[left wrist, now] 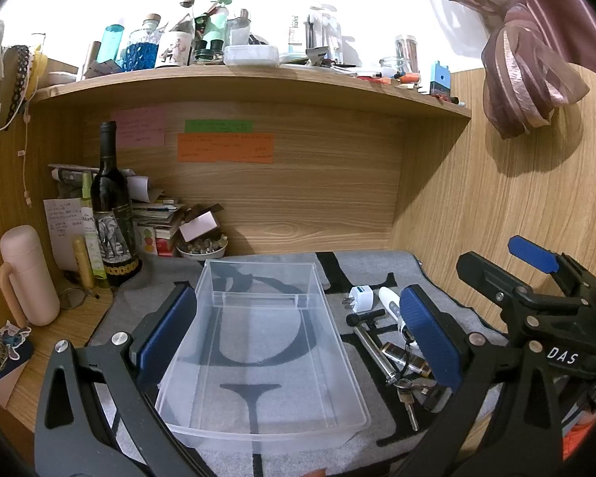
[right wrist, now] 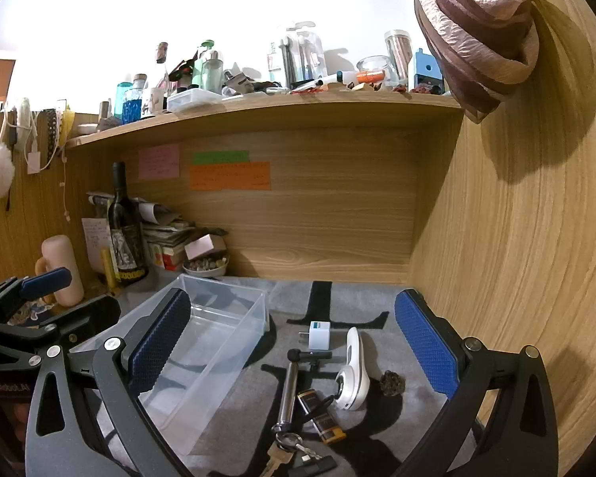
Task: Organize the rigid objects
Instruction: 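Grasp the clear box rim with the left gripper while right gripper reaches the spiky ball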
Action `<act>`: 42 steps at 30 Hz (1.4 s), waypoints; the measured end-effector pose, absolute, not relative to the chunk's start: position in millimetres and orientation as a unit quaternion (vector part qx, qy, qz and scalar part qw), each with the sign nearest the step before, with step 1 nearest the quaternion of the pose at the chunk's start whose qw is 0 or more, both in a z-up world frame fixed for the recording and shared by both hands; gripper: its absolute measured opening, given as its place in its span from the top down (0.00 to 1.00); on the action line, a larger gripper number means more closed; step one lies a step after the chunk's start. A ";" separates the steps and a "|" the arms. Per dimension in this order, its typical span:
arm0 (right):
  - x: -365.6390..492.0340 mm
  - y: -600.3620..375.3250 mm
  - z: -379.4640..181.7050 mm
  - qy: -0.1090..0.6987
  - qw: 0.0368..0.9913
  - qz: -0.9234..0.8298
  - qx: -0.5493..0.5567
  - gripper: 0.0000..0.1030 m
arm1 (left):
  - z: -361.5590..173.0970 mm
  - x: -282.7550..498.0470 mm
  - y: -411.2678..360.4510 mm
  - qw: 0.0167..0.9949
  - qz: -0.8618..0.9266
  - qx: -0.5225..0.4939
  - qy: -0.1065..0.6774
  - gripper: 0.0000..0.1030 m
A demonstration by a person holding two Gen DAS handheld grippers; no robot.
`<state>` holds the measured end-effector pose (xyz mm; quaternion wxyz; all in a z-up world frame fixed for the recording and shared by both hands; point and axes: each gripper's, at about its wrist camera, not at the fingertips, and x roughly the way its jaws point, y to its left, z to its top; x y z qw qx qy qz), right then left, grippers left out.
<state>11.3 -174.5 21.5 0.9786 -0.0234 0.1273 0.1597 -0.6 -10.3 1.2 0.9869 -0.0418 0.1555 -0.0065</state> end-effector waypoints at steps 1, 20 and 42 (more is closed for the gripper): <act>11.7 -174.1 21.5 0.128 0.979 0.160 -0.023 0.00 | 1.5 0.1 -9.8 0.987 -0.010 -0.044 0.156 0.00; 53.0 -179.2 1.3 0.185 0.971 0.149 -0.028 0.10 | -25.1 53.4 63.0 0.964 0.018 -0.045 0.263 0.35; 122.7 -232.8 -61.1 0.357 0.932 0.055 -0.010 0.47 | -88.6 107.9 108.0 0.895 -0.022 -0.085 0.438 0.87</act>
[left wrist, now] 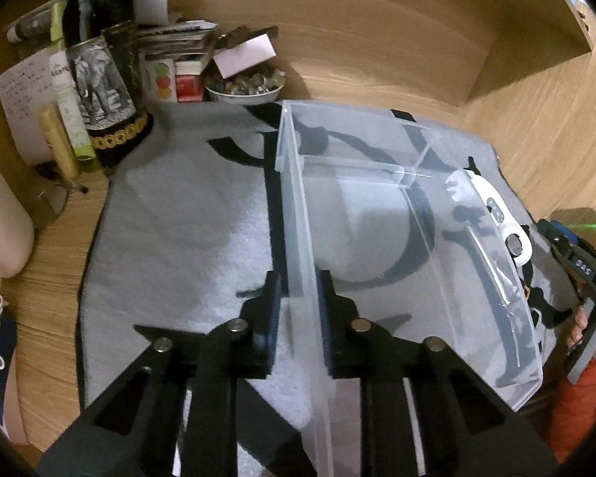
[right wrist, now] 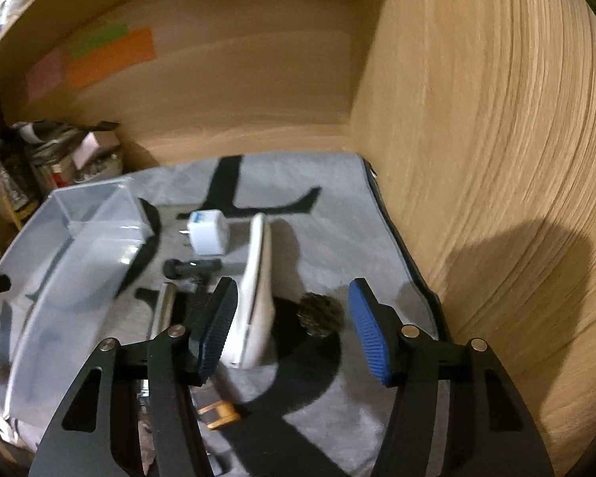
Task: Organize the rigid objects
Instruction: 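Grasp the clear box rim with the left gripper while right gripper reaches the spiky ball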
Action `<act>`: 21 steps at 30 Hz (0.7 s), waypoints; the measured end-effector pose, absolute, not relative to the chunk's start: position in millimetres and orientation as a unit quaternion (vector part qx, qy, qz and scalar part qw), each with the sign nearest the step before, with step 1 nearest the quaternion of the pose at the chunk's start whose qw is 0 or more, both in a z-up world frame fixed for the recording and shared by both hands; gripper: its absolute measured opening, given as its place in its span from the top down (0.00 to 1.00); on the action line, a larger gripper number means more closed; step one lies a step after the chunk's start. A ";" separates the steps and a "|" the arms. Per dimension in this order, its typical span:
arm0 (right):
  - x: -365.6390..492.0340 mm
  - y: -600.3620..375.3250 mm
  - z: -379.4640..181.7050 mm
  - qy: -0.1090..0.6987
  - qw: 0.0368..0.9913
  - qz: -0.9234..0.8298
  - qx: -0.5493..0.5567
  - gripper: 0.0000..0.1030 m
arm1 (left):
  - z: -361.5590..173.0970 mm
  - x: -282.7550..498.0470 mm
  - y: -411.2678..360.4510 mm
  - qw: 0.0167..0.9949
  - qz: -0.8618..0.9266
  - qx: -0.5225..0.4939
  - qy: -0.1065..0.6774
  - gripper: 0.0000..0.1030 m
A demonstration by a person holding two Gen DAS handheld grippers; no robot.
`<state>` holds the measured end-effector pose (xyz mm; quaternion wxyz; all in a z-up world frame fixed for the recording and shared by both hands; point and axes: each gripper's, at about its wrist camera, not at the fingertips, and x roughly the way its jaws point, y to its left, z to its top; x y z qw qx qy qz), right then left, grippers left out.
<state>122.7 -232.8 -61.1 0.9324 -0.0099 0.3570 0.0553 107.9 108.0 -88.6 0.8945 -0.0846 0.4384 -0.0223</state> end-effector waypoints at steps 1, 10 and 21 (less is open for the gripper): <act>124.5 -234.8 -62.9 0.361 0.931 0.052 -0.008 0.47 | -88.6 108.4 107.3 0.894 -0.026 -0.087 0.439 0.89; 141.0 -250.3 -82.3 0.406 0.913 0.026 0.004 0.50 | -87.7 108.0 102.7 0.897 -0.024 -0.084 0.434 0.92; 158.2 -247.6 -102.9 0.448 0.893 0.038 0.012 0.70 | -87.0 107.3 103.1 0.899 -0.020 -0.082 0.429 0.93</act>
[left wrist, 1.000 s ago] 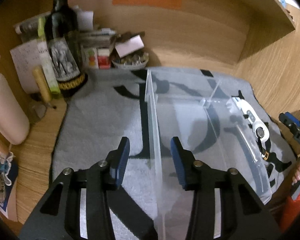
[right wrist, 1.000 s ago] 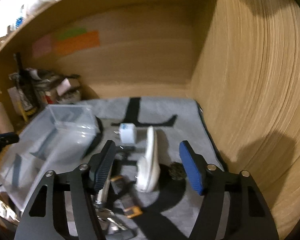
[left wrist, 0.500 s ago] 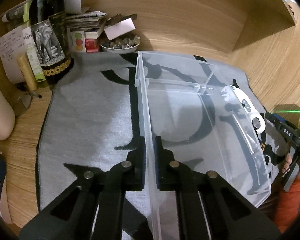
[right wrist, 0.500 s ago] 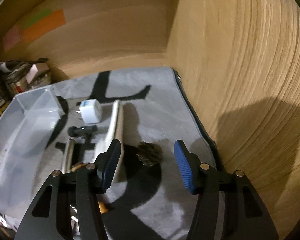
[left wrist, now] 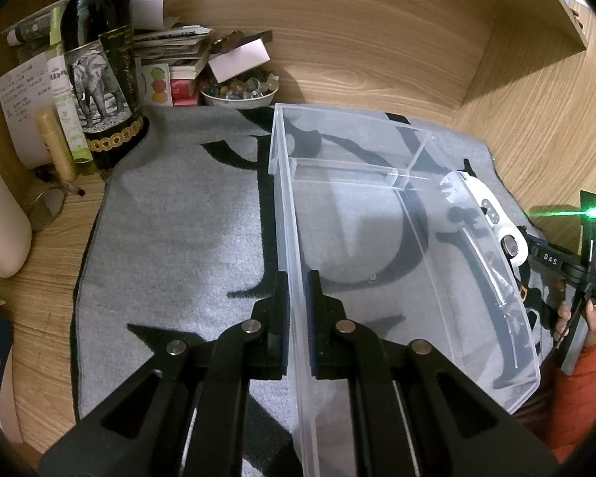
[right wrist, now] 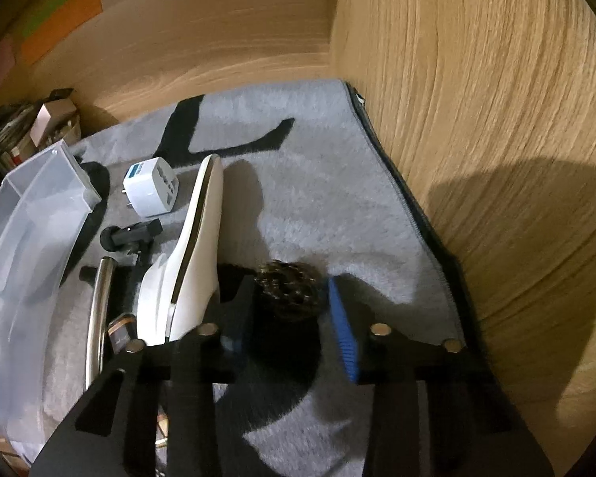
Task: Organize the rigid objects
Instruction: 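Grasp the clear box rim with the left gripper while right gripper reaches the spiky ball, then grasp the dark spiky ball with the right gripper and lift, then carry the ball over the box and open the right gripper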
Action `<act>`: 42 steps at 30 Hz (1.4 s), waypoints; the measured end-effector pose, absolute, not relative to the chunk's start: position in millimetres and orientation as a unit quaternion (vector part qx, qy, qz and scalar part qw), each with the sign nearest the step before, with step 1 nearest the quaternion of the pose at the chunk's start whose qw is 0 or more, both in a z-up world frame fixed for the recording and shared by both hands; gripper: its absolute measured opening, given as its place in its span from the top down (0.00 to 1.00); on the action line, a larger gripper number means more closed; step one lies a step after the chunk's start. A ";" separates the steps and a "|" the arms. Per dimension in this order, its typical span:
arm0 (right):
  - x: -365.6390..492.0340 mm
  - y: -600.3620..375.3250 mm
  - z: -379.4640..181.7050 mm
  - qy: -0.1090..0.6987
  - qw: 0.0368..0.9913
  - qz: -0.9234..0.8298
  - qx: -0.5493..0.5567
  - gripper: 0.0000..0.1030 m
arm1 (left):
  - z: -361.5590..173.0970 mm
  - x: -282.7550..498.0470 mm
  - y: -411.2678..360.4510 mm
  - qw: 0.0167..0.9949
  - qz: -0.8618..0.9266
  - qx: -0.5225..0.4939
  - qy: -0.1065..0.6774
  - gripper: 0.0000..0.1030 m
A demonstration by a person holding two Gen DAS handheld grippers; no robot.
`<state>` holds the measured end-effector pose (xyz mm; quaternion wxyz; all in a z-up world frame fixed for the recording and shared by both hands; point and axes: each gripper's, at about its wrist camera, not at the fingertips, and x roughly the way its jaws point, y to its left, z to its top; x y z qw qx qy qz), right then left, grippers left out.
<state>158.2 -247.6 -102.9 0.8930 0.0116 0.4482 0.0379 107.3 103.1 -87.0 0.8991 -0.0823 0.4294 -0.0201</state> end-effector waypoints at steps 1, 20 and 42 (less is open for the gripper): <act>158.4 -247.0 -102.5 0.447 0.894 0.038 0.013 0.70 | -87.0 107.2 102.8 0.899 -0.020 -0.082 0.429 0.93; 119.1 -199.6 -33.2 0.346 0.935 0.073 -0.019 0.70 | -86.5 105.8 102.0 0.903 -0.025 -0.083 0.420 0.93; 129.7 -52.1 -23.2 0.327 0.908 0.245 -0.094 0.70 | -87.4 104.3 100.2 0.908 -0.024 -0.078 0.412 0.92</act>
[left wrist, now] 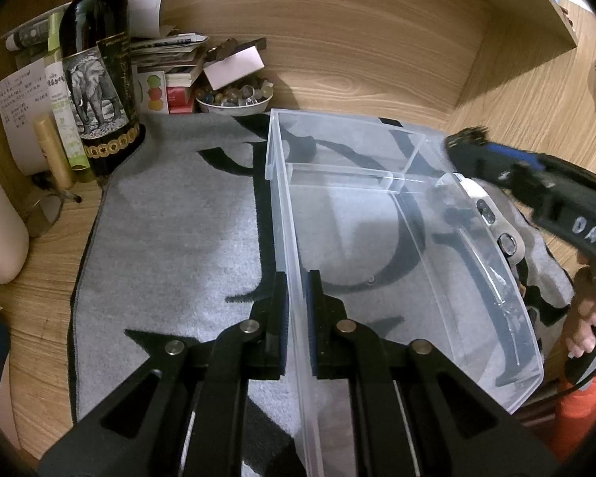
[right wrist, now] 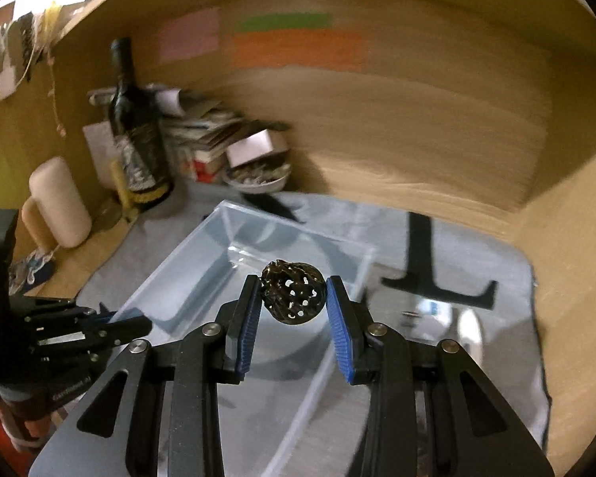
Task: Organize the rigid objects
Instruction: 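Carry the ball over the box and open the right gripper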
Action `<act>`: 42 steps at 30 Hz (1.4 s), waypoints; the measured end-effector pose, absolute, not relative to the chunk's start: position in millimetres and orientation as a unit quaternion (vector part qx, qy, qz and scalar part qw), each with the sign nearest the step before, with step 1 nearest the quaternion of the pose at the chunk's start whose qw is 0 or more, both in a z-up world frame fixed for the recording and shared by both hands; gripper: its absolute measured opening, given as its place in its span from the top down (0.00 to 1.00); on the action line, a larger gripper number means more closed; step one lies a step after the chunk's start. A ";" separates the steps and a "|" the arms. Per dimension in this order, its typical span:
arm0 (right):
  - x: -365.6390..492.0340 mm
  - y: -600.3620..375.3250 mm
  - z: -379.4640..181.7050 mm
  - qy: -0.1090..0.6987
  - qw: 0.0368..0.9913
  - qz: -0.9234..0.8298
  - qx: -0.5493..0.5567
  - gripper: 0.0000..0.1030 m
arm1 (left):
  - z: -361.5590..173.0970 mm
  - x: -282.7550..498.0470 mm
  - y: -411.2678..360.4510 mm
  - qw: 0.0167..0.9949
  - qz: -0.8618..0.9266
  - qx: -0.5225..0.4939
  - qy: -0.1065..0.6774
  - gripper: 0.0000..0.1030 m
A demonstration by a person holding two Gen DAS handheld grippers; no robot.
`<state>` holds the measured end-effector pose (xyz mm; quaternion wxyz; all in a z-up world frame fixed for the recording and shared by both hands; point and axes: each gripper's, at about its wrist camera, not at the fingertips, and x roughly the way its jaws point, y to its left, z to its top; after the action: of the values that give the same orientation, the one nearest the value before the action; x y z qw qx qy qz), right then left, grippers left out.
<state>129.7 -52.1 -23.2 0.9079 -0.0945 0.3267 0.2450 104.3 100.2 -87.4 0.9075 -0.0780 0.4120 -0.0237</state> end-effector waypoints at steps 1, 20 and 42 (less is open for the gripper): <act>131.7 -47.3 -25.5 0.333 0.904 0.250 -0.100 0.70 | -87.3 104.4 100.2 0.908 -0.024 -0.078 0.412 0.92; 144.6 -6.4 -55.0 0.407 0.848 0.293 -0.172 0.70 | -86.6 104.2 101.8 0.907 -0.025 -0.079 0.412 0.92; 129.2 -52.8 -12.6 0.320 0.902 0.261 -0.125 0.25 | -86.3 104.2 102.1 0.907 -0.025 -0.079 0.412 0.92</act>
<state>129.2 -52.8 -12.6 0.9020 -0.1250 0.3203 0.2612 104.2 102.1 -86.3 0.9073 -0.0789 0.4122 -0.0248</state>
